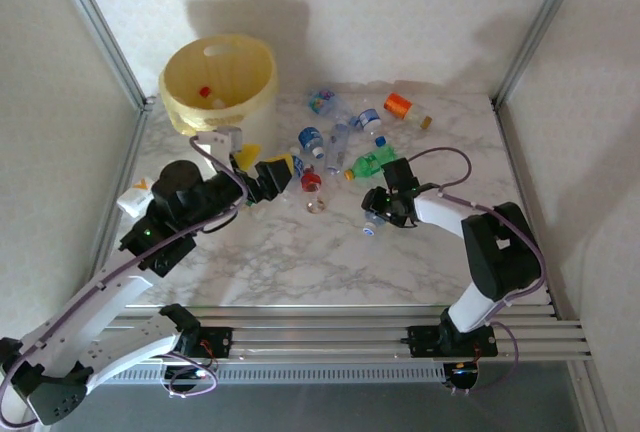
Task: Throw the plastic bottles in the bin
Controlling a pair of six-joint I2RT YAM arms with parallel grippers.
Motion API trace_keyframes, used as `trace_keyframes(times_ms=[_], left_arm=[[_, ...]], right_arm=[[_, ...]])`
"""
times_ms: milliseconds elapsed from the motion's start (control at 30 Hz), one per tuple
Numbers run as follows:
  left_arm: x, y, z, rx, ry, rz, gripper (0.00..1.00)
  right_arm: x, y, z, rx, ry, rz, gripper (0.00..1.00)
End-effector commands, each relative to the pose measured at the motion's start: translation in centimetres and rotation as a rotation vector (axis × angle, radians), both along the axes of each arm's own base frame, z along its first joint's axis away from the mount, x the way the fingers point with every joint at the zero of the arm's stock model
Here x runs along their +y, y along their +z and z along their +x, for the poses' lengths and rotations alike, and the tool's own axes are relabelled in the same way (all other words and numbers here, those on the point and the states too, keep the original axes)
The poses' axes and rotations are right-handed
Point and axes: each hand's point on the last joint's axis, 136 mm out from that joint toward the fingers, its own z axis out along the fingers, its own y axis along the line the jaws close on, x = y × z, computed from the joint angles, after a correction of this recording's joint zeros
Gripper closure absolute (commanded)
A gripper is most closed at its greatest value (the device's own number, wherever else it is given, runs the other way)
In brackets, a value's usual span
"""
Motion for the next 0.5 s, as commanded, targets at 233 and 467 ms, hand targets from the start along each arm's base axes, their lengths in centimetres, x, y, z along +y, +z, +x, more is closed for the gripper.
trace_keyframes(times_ms=[233, 467], left_arm=[[-5.0, -1.1, -0.2, 0.019, -0.139, -0.031, 0.0], [-9.1, -3.2, -0.6, 0.093, -0.277, -0.073, 0.0]], right_arm=[[0.2, 6.4, -2.8, -0.235, 0.131, -0.023, 0.51], [3.4, 14.8, -5.2, -0.59, 0.309, 0.099, 0.51]])
